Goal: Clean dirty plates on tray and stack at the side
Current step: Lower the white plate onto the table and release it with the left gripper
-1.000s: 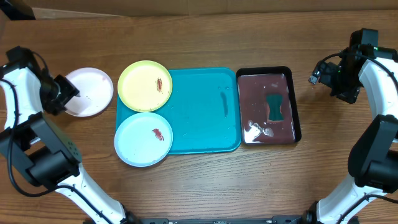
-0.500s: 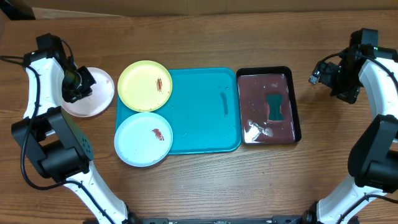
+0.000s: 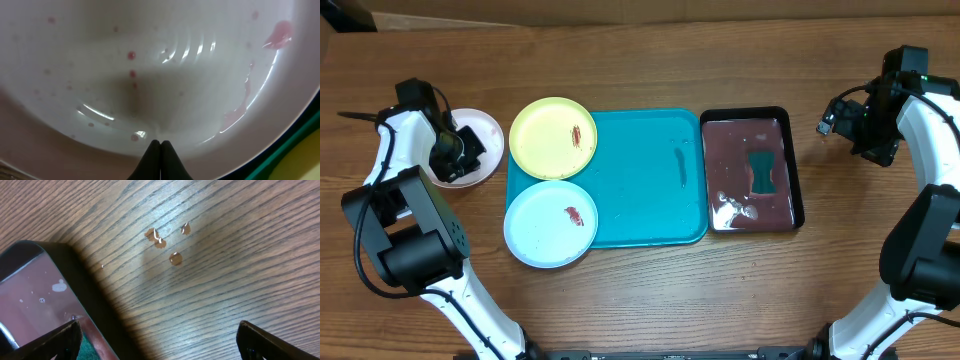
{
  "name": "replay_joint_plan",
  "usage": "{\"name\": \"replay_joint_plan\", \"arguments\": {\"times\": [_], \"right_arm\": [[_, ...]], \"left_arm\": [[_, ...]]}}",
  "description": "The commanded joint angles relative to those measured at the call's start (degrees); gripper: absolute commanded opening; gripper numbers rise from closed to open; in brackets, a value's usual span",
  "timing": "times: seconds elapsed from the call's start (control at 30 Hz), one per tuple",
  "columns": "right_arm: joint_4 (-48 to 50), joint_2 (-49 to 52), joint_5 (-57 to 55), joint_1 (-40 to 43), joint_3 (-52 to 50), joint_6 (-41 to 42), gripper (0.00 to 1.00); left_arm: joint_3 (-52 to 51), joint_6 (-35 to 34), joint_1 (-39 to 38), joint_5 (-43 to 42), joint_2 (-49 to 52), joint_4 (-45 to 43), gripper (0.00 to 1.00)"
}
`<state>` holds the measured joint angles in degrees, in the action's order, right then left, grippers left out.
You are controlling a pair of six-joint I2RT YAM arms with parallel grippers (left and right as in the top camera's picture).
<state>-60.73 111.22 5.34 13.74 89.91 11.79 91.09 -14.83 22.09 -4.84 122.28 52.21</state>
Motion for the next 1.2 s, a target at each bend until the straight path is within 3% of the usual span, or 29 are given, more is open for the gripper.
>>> {"name": "replay_joint_plan", "arguments": {"times": [0.0,0.9,1.03,1.17], "right_arm": [[0.3,-0.5,-0.2,-0.1,0.9,0.0,1.0],[0.3,-0.5,-0.2,-0.1,0.9,0.0,1.0],[0.3,-0.5,-0.2,-0.1,0.9,0.0,1.0],[0.3,-0.5,-0.2,-0.1,0.9,0.0,1.0]], "left_arm": [[-1.5,-0.6,-0.4,-2.8,-0.1,-0.4,0.04],[-1.4,0.7,-0.4,-13.6,-0.1,3.5,0.04],[1.2,2.5,-0.5,-17.8,-0.2,5.1,0.04],[7.4,3.9,-1.6,-17.5,-0.2,8.8,0.1]]}}
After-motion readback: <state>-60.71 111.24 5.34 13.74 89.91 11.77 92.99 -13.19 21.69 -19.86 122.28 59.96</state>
